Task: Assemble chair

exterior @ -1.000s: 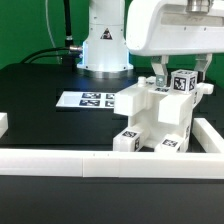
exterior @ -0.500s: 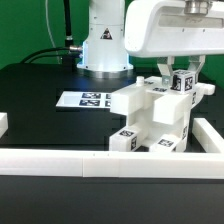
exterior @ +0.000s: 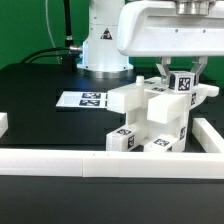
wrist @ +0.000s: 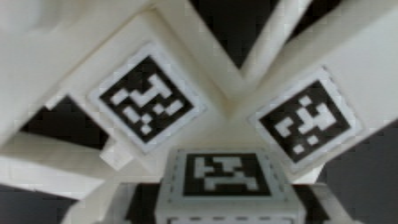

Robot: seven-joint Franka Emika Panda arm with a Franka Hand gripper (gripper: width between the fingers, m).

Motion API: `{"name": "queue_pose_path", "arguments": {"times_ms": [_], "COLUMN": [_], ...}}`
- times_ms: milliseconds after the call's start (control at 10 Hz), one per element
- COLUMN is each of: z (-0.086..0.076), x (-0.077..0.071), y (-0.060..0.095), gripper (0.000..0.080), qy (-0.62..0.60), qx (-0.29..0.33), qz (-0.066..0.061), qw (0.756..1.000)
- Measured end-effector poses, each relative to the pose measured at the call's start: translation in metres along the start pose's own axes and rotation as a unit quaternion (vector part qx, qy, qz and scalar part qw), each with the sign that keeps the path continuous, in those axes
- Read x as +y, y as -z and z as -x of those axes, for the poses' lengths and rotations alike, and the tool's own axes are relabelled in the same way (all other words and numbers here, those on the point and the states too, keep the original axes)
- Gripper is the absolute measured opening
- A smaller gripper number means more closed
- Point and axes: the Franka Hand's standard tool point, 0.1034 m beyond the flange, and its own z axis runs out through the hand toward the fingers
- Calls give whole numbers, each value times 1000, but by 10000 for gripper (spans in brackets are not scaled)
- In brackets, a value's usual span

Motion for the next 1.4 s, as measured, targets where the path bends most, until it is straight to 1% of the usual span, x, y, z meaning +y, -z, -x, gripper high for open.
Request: {"name": "queue_pose_path", "arguments": {"times_ms": [100,300,400,500,600,700,900,1000,1100,1200,1300,1400], "z": [0,-1,-1,-1,-2,-2,-1,-2,-1,-1,-1,-1], "x": [0,2,2,1,-1,-1,0,0,0,0,-1,-1], "y": [0,0,0,0,0,0,0,0,0,-1,-1,-1], "gripper": [265,268,268,268,268,268,268,268,268,474,587,587], "qy": [-70,-167,-233,-283,-352,-381,-432,-436,-416,-415,-388,-329], "qx": [1,1,-2,-4,-6,-9,-11,-11,-11,-11,-9,-7], "qz": [-7,-17,-23,-25,-25,-24,-27,-27,-27,-27,-28,-28], "qw": [998,986,972,959,936,924,901,900,909,909,921,944]}}
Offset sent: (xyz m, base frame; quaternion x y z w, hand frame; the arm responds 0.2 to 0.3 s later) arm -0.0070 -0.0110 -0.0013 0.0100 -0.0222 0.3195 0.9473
